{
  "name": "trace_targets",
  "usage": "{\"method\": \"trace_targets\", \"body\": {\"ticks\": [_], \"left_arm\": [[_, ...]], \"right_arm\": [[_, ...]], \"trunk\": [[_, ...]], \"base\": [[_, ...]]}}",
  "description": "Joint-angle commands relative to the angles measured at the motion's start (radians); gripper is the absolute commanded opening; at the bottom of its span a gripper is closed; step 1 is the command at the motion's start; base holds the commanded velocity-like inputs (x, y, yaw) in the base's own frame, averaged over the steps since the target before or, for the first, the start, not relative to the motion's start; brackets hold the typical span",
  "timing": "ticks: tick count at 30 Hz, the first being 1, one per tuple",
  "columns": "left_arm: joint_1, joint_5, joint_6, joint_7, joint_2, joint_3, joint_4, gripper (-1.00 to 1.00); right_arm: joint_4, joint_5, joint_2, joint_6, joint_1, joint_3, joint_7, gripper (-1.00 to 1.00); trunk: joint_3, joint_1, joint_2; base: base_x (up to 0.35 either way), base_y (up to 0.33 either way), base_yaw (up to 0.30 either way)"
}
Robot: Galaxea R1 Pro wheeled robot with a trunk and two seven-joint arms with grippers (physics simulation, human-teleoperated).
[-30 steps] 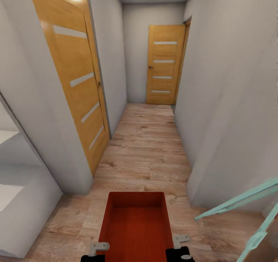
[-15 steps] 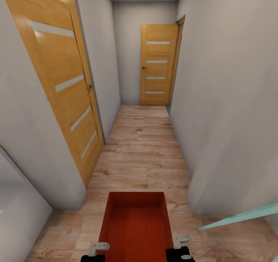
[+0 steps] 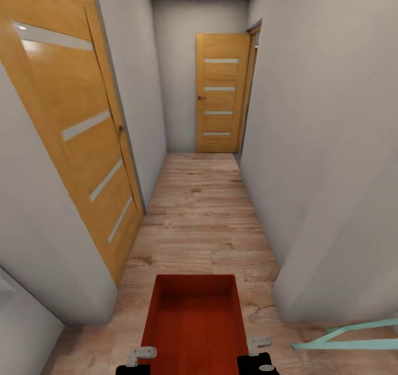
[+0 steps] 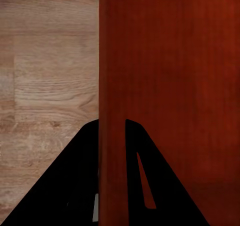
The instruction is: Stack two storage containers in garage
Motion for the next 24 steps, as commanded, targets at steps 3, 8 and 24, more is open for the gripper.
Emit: {"method": "trace_targets", "body": {"ticks": [3,8,24], "left_arm": [[-0.001,0.012,-0.003,-0.002,-0.002,-0.043,0.003,-1.0],[-0.001,0.012,-0.003,-0.002,-0.002,-0.043,0.003,-1.0],[-0.001,0.012,-0.003,-0.002,-0.002,-0.043,0.003,-1.0]], "right_arm": [[-0.003,-0.004,0.001,0.004,-0.001,0.021,0.001,-1.0],[-0.004,-0.004,0.001,0.004,-0.001,0.021,0.001,-1.0],[-0.004,-0.004,0.001,0.004,-0.001,0.021,0.001,-1.0]], "trunk": [[-0.001,0.001,-0.001],[-0.001,0.001,-0.001],[-0.001,0.001,-0.001]], "base": [[0.324,0.144,-0.195],[0.324,0.144,-0.167],[0.324,0.144,-0.077]]}}
